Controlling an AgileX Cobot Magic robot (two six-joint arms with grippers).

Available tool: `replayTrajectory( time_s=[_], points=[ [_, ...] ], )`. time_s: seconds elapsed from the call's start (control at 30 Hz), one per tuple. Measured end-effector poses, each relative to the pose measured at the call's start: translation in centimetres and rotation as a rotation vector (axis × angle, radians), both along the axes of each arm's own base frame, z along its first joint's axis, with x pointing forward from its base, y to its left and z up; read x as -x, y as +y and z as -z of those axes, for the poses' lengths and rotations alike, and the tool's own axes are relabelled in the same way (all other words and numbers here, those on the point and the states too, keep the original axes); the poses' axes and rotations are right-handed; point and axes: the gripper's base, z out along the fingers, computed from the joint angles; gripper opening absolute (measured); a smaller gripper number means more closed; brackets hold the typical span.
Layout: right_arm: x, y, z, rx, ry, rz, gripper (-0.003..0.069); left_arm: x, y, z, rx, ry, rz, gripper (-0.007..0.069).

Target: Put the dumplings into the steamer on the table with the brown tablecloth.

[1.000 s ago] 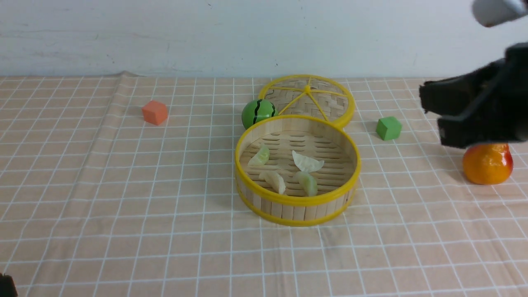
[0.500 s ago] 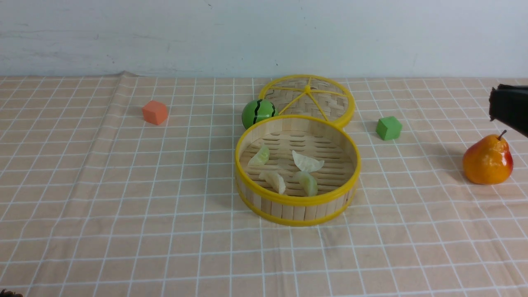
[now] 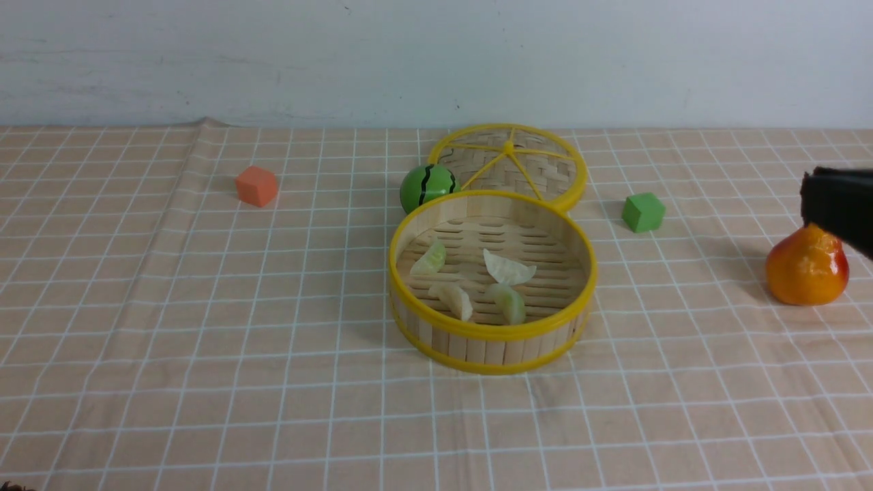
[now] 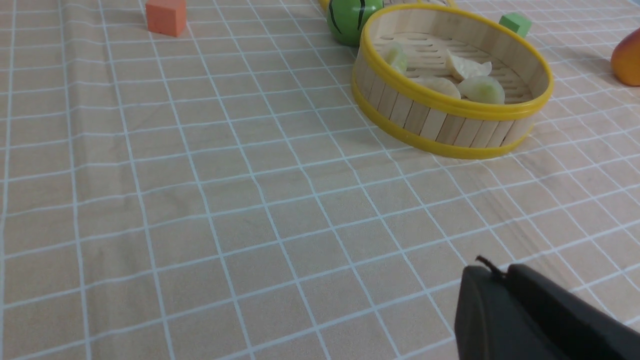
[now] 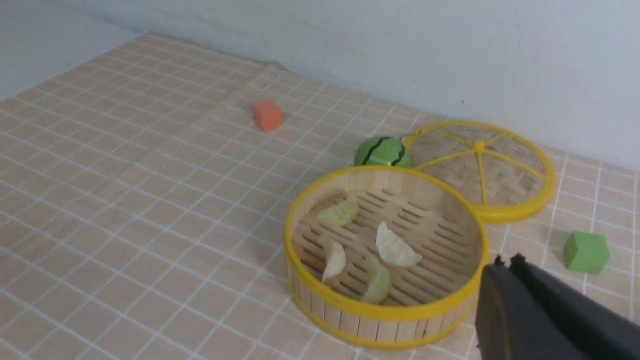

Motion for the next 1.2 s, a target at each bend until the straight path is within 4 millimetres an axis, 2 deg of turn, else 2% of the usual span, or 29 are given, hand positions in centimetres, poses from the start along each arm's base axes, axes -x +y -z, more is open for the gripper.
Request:
replayTrajectory(
  time_s=[0.13,0.17,0.2,0.23,0.27,0.3,0.4,0.57,0.63,0.83,1.2],
  points=[
    [1.6,-2.0,2.9,0.005,-0.032,0.074,-0.0020,0.0,0.0,0.0,0.000,0.000,0.000,0.0039],
    [2.3,-2.9,4.3,-0.001,-0.052,0.120,-0.0020,0.0,0.0,0.0,0.000,0.000,0.000,0.0039],
    [2.2,-2.9,4.7,0.003,-0.046,0.127,-0.0020,0.0,0.0,0.0,0.000,0.000,0.000,0.0039],
    [3.2,-4.0,6.4,-0.006,-0.074,0.187,-0.0020,0.0,0.0,0.0,0.000,0.000,0.000,0.0039],
    [3.7,-4.6,7.5,-0.012,-0.092,0.226,-0.0020,0.0,0.0,0.0,0.000,0.000,0.000,0.0039],
    [4.0,-4.7,7.7,-0.017,-0.105,0.234,-0.0020,0.0,0.0,0.0,0.000,0.000,0.000,0.0039],
    [5.7,-6.2,11.8,-0.043,-0.146,0.364,-0.0020,0.0,0.0,0.0,0.000,0.001,0.000,0.0044],
    [7.0,-7.1,17.2,-0.130,-0.116,0.509,-0.0020,0.0,0.0,0.0,-0.001,0.002,0.000,0.0050],
    [7.2,-7.3,18.7,-0.154,-0.096,0.532,-0.0020,0.0,0.0,0.0,-0.001,0.002,0.000,0.0052],
    [7.5,-7.3,20.4,-0.119,0.004,0.547,-0.0020,0.0,0.0,0.0,0.000,0.003,-0.001,0.0056],
    [7.7,-7.4,20.8,-0.090,0.070,0.553,-0.0020,0.0,0.0,0.0,-0.001,0.004,-0.001,0.0057]
  ],
)
